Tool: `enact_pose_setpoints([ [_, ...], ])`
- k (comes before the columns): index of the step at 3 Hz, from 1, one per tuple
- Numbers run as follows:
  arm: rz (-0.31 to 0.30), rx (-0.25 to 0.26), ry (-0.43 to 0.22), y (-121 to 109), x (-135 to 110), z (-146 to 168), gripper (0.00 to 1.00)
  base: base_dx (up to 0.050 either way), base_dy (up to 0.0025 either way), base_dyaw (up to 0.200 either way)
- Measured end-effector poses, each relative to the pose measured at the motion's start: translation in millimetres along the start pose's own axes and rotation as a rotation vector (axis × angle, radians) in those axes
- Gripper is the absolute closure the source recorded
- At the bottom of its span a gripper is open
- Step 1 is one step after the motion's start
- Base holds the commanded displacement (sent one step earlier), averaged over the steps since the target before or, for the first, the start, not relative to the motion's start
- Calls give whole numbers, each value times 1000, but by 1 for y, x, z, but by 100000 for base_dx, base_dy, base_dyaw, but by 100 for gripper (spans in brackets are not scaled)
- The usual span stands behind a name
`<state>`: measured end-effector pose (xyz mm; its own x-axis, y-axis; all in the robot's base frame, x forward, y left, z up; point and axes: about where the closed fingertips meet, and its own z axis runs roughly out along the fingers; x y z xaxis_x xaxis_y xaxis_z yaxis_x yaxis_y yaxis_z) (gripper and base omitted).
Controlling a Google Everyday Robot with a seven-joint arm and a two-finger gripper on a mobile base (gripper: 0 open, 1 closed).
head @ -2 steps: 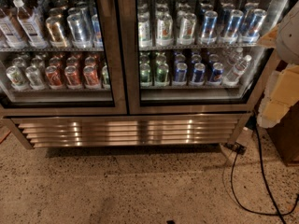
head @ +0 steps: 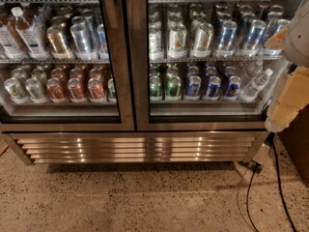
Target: Open left fridge door
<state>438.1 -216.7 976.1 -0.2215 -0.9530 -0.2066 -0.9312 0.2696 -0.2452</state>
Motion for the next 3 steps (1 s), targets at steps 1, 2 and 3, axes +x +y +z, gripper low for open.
enact_pose_setpoints([
  [1, 0, 0, 0, 0, 0, 0, 0, 4939, 6, -176],
  [2, 0, 0, 0, 0, 0, 0, 0, 0, 0, 0],
  [3, -38, -88, -91, 5, -26, 25, 0, 0, 0, 0],
])
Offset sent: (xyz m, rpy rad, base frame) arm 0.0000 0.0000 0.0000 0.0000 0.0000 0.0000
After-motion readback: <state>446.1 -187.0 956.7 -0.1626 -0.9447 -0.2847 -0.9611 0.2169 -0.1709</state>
